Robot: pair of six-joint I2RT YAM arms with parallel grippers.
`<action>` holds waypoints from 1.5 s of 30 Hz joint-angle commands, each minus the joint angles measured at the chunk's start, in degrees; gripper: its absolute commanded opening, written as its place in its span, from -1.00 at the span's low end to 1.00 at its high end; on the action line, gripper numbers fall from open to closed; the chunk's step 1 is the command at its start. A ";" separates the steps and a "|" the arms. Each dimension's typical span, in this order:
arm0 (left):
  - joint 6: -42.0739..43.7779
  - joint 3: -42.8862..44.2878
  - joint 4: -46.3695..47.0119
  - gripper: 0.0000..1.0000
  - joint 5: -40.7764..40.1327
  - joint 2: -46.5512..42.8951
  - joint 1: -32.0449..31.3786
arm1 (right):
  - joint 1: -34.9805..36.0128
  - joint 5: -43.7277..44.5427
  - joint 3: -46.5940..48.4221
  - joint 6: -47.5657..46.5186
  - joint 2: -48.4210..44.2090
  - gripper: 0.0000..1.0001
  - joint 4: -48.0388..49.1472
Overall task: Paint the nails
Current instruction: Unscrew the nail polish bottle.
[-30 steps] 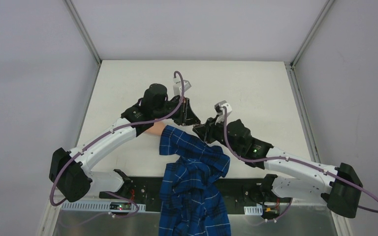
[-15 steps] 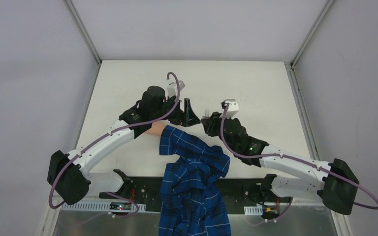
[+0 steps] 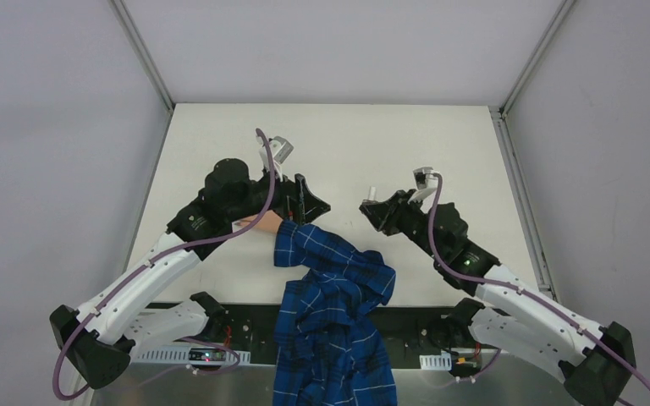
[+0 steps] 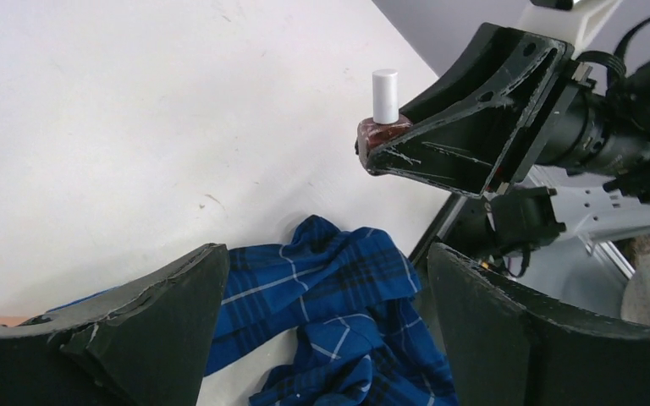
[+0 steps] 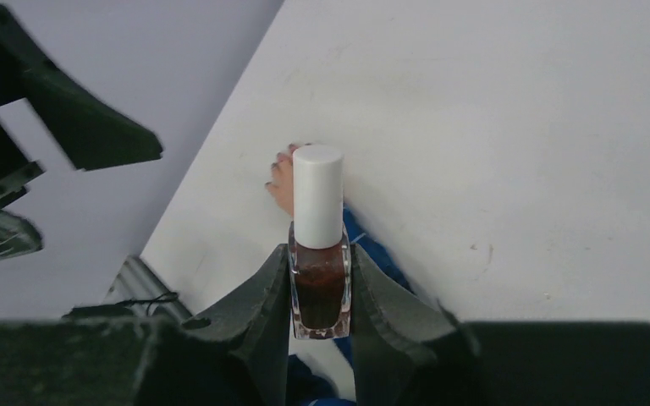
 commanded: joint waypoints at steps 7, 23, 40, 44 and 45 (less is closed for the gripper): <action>-0.96 -1.00 10.36 0.80 17.10 -0.73 -0.41 | -4.13 -39.61 0.46 6.65 -2.18 -1.00 11.25; -6.28 -1.06 15.32 0.38 25.32 3.54 -2.85 | -0.94 -45.22 5.52 6.05 6.32 -1.00 16.93; -7.93 -0.83 16.71 -0.42 28.08 4.93 -3.05 | -0.26 -44.14 5.49 4.93 5.57 -1.00 16.01; -8.17 -0.63 16.88 -0.67 28.78 5.22 -3.13 | -0.21 -43.70 5.55 4.49 5.86 -1.00 15.74; -8.15 -0.62 16.91 -0.76 28.85 5.28 -3.14 | -0.27 -43.47 5.59 4.31 6.06 -1.00 15.48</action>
